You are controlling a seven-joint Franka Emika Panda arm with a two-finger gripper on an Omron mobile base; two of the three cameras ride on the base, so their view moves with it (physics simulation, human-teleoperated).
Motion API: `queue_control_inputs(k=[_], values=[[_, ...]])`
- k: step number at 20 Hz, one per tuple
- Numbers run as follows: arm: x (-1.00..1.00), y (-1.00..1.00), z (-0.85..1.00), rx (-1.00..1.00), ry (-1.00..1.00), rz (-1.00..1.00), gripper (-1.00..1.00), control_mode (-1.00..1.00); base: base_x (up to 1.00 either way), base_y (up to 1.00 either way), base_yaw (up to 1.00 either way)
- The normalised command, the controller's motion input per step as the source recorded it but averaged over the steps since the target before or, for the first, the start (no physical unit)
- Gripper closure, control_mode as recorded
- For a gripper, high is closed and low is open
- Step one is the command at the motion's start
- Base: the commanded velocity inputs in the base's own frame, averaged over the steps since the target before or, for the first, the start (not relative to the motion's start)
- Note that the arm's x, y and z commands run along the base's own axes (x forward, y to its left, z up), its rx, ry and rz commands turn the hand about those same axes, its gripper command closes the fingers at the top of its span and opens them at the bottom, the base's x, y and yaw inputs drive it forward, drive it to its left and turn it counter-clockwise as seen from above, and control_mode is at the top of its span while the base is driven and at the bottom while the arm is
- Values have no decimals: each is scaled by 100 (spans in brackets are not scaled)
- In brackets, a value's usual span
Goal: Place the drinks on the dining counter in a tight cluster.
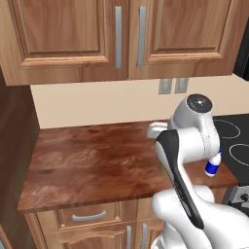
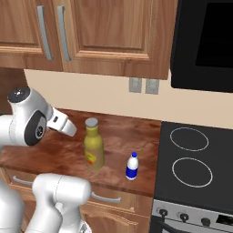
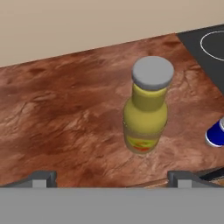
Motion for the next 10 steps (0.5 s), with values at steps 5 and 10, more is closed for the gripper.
queue_control_inputs(k=[5, 10], values=[[-7, -23, 44, 3, 11, -3, -100, -100, 0, 0, 0], [-2, -39, 21, 5, 7, 0, -100, -100, 0, 0, 0]])
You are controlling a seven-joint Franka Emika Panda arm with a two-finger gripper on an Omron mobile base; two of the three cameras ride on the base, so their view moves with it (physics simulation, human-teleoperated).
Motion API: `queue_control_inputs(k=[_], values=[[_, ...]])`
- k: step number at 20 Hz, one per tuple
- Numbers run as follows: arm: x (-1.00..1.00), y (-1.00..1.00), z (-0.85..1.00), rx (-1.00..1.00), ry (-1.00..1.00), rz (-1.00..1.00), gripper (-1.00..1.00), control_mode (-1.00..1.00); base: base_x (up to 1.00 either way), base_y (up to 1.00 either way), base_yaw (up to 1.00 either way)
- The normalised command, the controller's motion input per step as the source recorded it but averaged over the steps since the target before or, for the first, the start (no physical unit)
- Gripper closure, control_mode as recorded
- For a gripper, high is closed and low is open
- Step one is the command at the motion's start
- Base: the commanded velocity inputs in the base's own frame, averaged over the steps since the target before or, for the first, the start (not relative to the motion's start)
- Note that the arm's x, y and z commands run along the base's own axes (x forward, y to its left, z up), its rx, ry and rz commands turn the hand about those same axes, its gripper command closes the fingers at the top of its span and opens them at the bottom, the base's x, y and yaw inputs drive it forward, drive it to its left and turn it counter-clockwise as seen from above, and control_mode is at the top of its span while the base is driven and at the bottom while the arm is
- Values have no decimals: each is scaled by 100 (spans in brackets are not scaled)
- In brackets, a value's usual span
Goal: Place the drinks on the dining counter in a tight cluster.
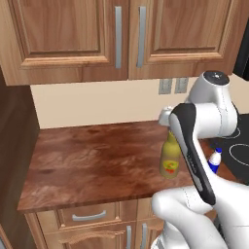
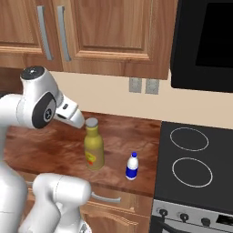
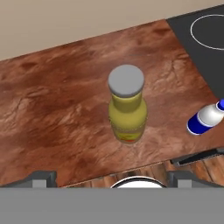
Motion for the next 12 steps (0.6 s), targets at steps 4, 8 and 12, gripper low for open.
queue_control_inputs(k=[4, 8, 12], values=[[10, -34, 4, 0, 0, 7, -100, -100, 0, 0, 0], [10, -18, 0, -3, 2, 0, -100, -100, 0, 0, 0], [28, -14, 0, -3, 16, 0, -100, -100, 0, 0, 0]])
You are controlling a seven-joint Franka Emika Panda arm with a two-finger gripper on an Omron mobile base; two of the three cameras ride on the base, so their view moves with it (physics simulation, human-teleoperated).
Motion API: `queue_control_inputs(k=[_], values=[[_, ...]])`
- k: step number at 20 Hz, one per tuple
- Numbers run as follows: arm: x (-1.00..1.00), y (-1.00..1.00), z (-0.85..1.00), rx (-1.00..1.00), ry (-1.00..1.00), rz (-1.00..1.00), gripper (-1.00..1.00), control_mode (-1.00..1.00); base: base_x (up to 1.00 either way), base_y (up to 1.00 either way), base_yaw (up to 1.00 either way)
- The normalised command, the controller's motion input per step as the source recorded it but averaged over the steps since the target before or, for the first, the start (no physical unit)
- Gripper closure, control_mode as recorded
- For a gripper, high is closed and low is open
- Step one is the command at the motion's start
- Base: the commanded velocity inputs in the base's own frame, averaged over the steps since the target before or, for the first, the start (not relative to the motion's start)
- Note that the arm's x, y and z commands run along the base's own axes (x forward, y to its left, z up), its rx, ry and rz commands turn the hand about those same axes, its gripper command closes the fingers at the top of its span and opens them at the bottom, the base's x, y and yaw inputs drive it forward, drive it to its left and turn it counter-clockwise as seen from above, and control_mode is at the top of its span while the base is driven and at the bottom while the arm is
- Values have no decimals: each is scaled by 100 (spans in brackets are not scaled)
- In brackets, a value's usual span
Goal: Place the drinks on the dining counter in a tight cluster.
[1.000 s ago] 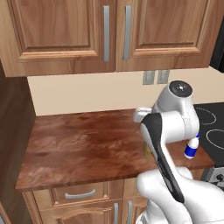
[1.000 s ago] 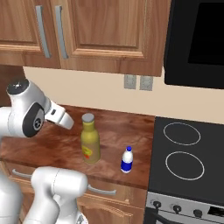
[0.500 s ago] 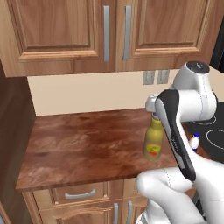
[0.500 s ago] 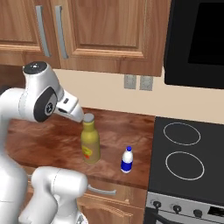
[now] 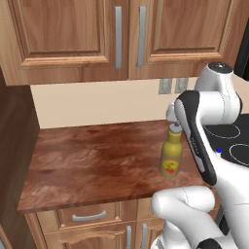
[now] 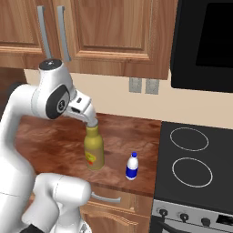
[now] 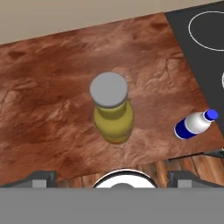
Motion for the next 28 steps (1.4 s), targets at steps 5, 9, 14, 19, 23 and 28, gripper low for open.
queue_control_inputs(k=[5, 9, 14, 19, 23, 28], values=[[34, -16, -5, 0, 20, 0, -100, -100, 0, 0, 0], [29, -1, -15, 0, 21, 0, -100, -100, 0, 0, 0], [27, 0, -17, 0, 14, 0, -100, -100, 0, 0, 0], [22, 0, -21, 0, 8, 4, -100, -100, 0, 0, 0], [14, 0, -19, 0, 2, 6, -100, -100, 0, 0, 0], [8, -2, -19, 0, 0, 7, -100, -100, 0, 0, 0]])
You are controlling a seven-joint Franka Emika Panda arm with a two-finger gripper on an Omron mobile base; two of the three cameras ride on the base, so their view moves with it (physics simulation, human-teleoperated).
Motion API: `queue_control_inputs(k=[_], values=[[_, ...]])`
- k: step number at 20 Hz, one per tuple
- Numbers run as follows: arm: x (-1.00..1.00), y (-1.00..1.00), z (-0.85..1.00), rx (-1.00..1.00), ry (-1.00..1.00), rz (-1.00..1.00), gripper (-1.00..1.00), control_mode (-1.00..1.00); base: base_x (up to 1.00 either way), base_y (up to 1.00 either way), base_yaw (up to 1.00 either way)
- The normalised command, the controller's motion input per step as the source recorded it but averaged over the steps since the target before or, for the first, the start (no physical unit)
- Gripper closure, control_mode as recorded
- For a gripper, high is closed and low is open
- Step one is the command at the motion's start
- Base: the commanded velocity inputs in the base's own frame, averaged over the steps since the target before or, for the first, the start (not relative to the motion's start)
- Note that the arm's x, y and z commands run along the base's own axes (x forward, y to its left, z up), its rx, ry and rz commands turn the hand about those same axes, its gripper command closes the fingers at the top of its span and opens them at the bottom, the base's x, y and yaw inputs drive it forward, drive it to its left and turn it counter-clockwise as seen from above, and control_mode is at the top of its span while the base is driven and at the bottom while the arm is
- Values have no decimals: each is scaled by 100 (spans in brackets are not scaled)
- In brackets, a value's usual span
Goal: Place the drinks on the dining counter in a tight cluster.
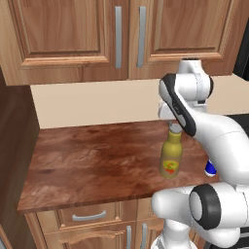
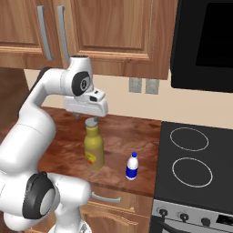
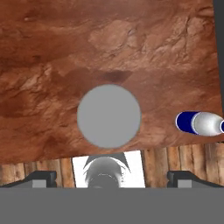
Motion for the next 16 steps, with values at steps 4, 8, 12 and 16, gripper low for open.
queue_control_inputs(k=[4, 8, 12, 16], values=[[3, -4, -13, 0, 0, 7, -100, -100, 0, 0, 0], [6, 0, -18, 0, -5, 5, -100, -100, 0, 0, 0], [17, 0, -16, 0, -8, 4, -100, -100, 0, 0, 0], [21, 0, -17, 0, -10, 3, -100, -100, 0, 0, 0]])
